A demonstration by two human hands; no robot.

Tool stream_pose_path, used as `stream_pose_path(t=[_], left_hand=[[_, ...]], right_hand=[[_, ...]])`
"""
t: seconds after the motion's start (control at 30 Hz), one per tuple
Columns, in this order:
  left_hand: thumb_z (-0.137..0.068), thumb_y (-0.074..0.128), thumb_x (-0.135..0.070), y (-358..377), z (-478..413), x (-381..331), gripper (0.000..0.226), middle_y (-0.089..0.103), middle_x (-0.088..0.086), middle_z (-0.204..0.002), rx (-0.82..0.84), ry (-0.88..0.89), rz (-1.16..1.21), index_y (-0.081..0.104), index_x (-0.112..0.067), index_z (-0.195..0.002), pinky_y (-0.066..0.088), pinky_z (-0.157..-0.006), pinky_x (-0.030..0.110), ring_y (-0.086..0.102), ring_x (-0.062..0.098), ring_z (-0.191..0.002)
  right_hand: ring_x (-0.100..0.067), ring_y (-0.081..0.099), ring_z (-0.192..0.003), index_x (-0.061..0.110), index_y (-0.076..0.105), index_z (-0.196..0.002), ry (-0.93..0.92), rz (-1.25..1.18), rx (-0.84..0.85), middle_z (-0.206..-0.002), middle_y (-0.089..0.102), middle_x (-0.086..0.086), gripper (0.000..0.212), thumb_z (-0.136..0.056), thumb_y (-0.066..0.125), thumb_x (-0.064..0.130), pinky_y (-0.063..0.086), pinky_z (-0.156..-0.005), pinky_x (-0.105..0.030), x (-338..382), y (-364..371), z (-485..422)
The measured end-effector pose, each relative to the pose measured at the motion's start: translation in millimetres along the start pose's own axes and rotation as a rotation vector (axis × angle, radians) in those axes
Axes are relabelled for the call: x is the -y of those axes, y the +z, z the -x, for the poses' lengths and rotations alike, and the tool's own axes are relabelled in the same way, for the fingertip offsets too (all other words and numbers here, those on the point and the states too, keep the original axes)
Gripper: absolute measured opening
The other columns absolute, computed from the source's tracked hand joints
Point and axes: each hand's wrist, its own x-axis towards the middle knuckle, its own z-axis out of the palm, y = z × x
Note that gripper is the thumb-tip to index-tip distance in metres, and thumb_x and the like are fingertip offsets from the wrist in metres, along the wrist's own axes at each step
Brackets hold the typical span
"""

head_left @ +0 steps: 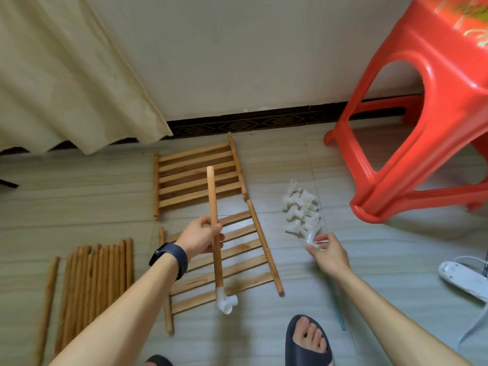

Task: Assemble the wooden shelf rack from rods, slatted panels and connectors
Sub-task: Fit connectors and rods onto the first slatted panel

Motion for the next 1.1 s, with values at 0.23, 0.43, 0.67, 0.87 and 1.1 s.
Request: stream_pose_path(t=[0.23,0.43,0.67,0.87,1.1], left_hand=[[-0.101,0.057,-0.015,-48.5,62.6,-55.6,0.025,0.07,0.013,-0.111,0.088,0.13,0.022,0.054,-0.009,-0.125,0.058,-0.091,0.047,0.073,0.032,-0.096],[-0.1,0.06,-0.019,-92.6,121.2,-74.5,0.027,0.075,0.007,-0.104,0.021,0.308,0.054,0.055,-0.012,-0.126,0.06,-0.086,0.042,0.074,0.028,-0.095],[-0.101,0.055,-0.011,-126.4,165.3,-44.7,0.036,0.072,0.018,-0.104,-0.004,0.366,0.226,0.05,-0.025,-0.133,0.061,-0.074,0.031,0.073,0.028,-0.096],[-0.102,0.052,-0.044,-137.7,166.1,-12.7,0.03,0.072,0.008,-0.109,-0.064,0.393,0.129,0.056,-0.027,-0.125,0.059,-0.085,0.033,0.074,0.019,-0.094],[-0.102,0.053,-0.036,-143.3,164.2,-1.7,0.025,0.07,0.001,-0.104,-0.046,0.419,-0.021,0.061,-0.026,-0.124,0.057,-0.079,0.024,0.072,0.015,-0.094]], right_hand=[[-0.019,0.068,-0.095,0.006,0.068,-0.113,-0.123,-0.589,0.374,-0.104,0.069,-0.008,0.028,-0.087,0.074,0.004,0.056,-0.083,-0.03,124.8,-22.4,68.0],[-0.022,0.073,-0.093,-0.001,0.061,-0.117,-0.261,-0.688,0.605,-0.106,0.073,-0.018,0.025,-0.094,0.066,0.007,0.057,-0.08,-0.03,241.7,-47.1,145.3],[-0.026,0.074,-0.089,-0.002,0.061,-0.118,-0.349,-0.698,0.631,-0.113,0.071,-0.019,0.028,-0.092,0.068,0.0,0.062,-0.079,-0.03,319.2,-35.1,215.9],[-0.024,0.07,-0.098,-0.002,0.063,-0.109,-0.314,-0.64,0.56,-0.11,0.068,-0.021,0.026,-0.085,0.065,-0.013,0.058,-0.078,-0.026,305.3,4.0,233.6],[-0.025,0.068,-0.094,0.0,0.065,-0.107,-0.261,-0.606,0.513,-0.105,0.067,-0.018,0.023,-0.091,0.055,-0.013,0.056,-0.076,-0.028,290.3,5.4,223.0]])
